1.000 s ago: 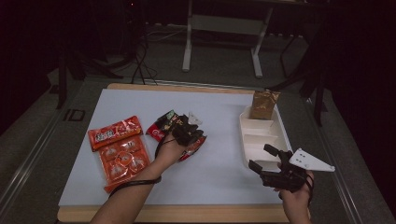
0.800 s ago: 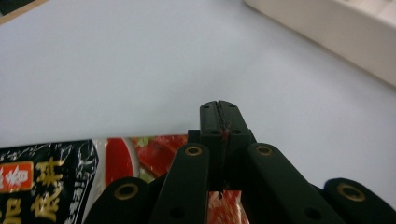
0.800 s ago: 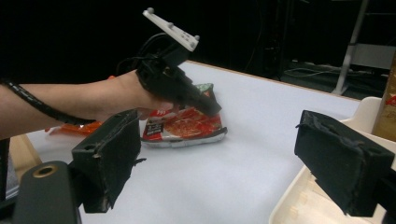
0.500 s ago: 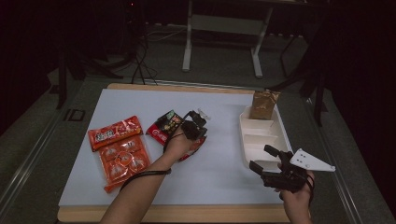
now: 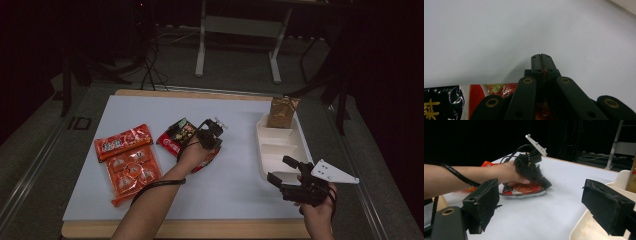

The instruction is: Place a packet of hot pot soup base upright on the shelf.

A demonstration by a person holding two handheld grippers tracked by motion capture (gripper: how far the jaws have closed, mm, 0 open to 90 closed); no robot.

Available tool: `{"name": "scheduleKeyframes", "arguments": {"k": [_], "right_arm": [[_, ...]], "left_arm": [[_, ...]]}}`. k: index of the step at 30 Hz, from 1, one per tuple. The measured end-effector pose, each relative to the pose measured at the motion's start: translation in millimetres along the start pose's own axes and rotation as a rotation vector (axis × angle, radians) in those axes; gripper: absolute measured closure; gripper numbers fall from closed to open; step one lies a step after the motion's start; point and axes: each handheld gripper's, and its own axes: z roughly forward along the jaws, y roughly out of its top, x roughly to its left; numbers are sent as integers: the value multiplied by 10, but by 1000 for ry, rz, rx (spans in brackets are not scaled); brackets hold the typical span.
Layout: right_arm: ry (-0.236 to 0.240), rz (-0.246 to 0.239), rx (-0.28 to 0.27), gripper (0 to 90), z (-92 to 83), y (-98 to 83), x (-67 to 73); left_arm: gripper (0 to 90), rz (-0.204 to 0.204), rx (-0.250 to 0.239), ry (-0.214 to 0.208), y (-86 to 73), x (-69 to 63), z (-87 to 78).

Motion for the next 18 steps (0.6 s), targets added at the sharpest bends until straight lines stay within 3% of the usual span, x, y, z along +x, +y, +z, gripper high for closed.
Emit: {"name": "scheduleKeyframes", "arguments": {"k": [10, 18], "right_arm": [[-1, -5, -3, 144, -6, 5, 7], [0, -6, -5, 144, -9, 8, 21]], "left_arm": [[900, 55, 34, -32, -63, -162, -66], [900, 63, 39, -67, -202, -255, -162]]}}
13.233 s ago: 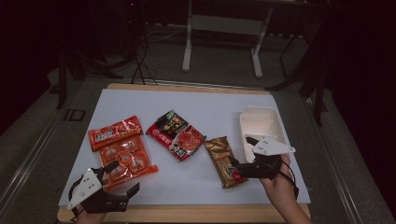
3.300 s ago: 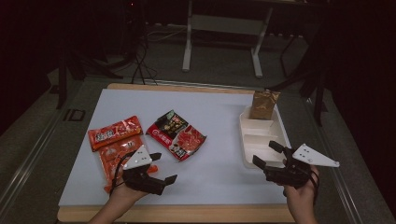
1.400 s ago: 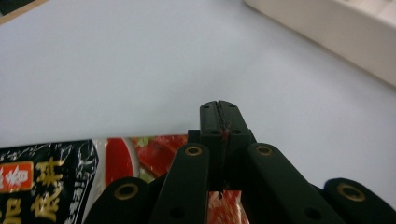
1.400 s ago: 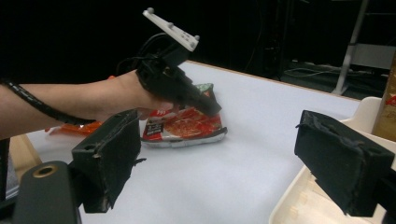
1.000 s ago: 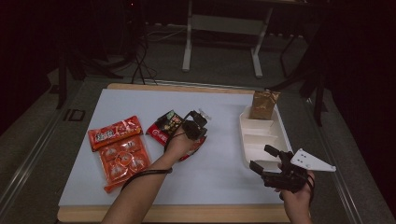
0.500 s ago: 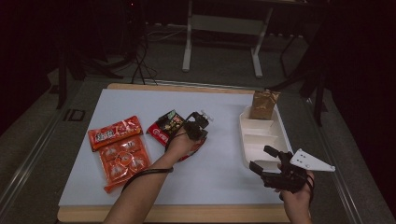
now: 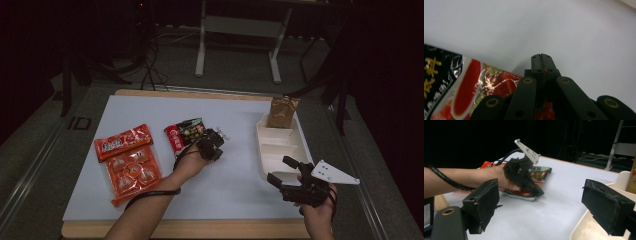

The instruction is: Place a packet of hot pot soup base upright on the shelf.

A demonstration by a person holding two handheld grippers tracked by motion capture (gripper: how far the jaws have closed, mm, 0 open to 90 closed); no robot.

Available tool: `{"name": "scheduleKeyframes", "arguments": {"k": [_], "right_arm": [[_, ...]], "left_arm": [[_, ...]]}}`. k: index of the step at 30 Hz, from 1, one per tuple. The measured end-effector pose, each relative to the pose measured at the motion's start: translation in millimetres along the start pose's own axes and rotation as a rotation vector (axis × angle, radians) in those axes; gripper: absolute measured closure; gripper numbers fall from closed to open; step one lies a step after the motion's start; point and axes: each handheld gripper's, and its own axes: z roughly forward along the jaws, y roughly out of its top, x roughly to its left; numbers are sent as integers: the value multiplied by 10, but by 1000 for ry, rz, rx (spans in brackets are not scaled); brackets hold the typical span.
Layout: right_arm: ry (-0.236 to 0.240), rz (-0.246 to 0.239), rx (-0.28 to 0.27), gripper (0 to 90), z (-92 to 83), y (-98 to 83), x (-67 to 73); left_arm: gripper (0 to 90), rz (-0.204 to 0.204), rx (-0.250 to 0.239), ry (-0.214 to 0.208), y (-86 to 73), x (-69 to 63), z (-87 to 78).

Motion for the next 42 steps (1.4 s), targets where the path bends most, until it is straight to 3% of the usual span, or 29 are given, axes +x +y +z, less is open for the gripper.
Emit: {"name": "scheduleKeyframes", "arguments": {"k": [18, 22, 27, 32, 34, 42], "right_arm": [[7, 2, 8, 144, 28, 8, 30], [7, 2, 8, 144, 31, 7, 30], [11, 2, 14, 144, 44, 5, 36], [14, -1, 20, 144, 64, -2, 42], [14, 1, 23, 144, 72, -3, 46], [16, -12, 28, 144, 94, 1, 69]], "left_arm": [[900, 7, 5, -30, -281, -101, -166], [900, 12, 24, -45, -325, -126, -148], [900, -13, -29, -43, -337, -107, -190], [900, -53, -120, -59, -374, 45, -378], [900, -60, -127, -21, -397, 119, -450], [861, -176, -161, 52, -583, 521, -633]]}}
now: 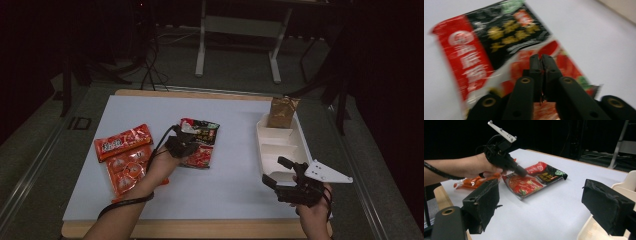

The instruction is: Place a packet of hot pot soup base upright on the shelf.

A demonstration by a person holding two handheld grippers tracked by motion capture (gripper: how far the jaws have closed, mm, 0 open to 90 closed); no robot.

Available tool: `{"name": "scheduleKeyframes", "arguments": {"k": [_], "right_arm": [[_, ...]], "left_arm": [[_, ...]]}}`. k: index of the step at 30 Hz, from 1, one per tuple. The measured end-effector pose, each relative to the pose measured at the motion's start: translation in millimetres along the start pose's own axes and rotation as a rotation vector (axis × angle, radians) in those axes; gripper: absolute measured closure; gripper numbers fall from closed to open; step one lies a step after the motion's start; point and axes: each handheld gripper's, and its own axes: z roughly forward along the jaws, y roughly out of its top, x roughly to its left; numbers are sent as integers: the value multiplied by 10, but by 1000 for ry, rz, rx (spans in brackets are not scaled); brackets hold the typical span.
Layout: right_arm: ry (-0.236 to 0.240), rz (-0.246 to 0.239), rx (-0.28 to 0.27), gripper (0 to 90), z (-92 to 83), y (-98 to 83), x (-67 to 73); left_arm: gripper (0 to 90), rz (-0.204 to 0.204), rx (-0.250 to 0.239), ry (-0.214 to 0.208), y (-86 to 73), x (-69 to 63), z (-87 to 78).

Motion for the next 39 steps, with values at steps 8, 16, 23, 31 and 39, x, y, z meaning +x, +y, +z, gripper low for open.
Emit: {"name": "scheduleKeyframes", "arguments": {"k": [8, 16, 23, 31, 39], "right_arm": [[5, -5, 13, 144, 26, -8, 12], [7, -13, 16, 144, 29, -9, 22], [10, -14, 19, 144, 27, -14, 20], [7, -17, 20, 144, 22, -16, 17], [13, -17, 31, 144, 52, -27, 23]], "left_arm": [[739, -90, -23, 99, -69, 371, -55], [602, -160, -30, 155, -13, 587, 8], [577, -193, 11, 141, 26, 667, 211], [587, -240, 60, 131, 58, 736, 393], [681, -204, 101, 130, 87, 675, 473]]}}
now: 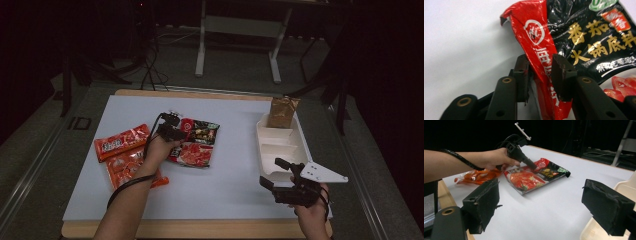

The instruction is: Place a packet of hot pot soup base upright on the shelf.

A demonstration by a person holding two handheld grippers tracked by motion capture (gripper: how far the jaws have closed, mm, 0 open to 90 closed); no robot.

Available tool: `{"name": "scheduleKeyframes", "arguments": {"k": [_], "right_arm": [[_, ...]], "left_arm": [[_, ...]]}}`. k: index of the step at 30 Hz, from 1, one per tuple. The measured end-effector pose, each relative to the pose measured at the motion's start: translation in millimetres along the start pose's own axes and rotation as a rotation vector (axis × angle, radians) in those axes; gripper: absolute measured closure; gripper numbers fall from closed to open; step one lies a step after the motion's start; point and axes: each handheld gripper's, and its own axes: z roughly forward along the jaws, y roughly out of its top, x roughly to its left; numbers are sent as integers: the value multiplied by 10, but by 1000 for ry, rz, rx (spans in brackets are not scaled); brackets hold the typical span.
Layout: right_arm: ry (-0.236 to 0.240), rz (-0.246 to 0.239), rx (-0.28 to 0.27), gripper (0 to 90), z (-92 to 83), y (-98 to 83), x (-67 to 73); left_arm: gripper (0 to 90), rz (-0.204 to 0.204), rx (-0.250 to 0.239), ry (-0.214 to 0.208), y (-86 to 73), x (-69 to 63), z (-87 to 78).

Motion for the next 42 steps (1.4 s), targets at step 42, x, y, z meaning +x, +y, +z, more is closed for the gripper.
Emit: {"name": "scheduleKeyframes", "arguments": {"k": [42], "right_arm": [[-16, -18, -12, 153, -4, 56, 11]], "left_arm": [[900, 144, -156, 30, -26, -446, -687]]}}
